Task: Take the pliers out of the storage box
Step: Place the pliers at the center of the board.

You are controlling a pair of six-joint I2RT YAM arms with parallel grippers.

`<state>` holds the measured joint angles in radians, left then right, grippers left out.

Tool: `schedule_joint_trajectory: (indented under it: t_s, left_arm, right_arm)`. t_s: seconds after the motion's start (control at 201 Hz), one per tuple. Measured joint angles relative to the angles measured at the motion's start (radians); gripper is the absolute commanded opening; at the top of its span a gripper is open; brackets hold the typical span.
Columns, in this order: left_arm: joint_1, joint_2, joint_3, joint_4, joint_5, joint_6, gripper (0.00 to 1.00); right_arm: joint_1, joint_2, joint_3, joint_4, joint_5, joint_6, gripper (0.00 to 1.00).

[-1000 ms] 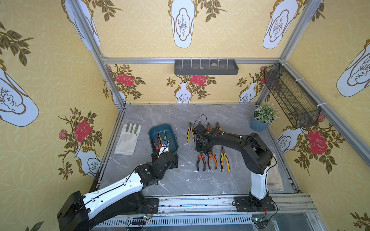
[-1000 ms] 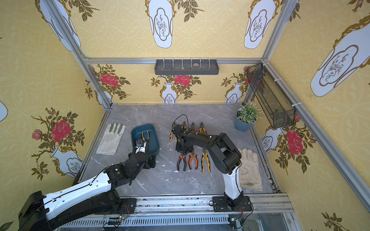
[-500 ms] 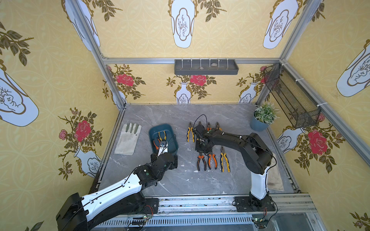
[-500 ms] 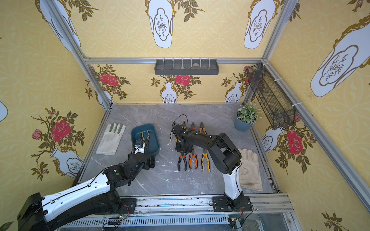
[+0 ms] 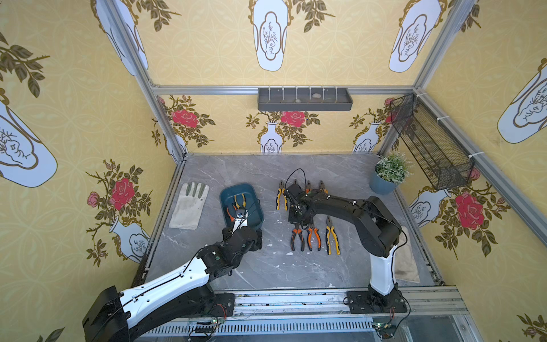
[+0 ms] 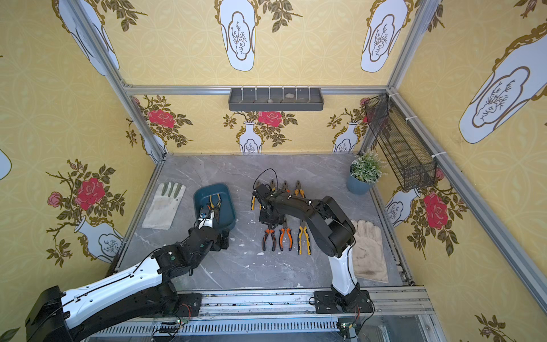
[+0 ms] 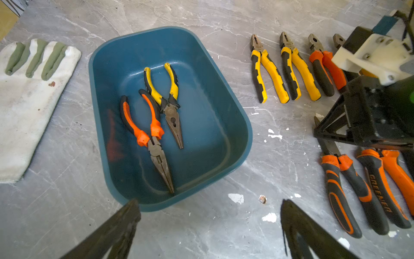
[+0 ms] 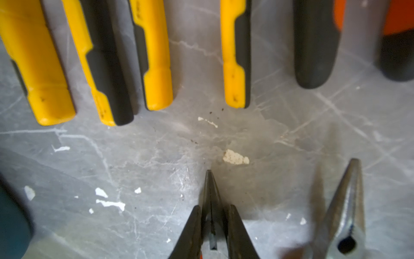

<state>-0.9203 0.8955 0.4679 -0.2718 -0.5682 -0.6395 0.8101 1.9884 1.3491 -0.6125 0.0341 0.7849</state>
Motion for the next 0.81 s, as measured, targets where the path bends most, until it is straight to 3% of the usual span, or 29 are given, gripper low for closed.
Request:
schedule_joint_trajectory:
  t_s: [0.642, 0.807]
  left_arm:
    - [0.000, 0.000, -0.007, 0.000, 0.000, -0.008, 0.99]
    - [0.001, -0.002, -0.008, 0.000, 0.000, -0.008, 0.99]
  right_arm:
    - [-0.003, 0.022, 0.037, -0.033, 0.023, -0.011, 0.22]
    - [-0.003, 0.022, 0.038, -0.036, 0.024, -0.012, 0.30]
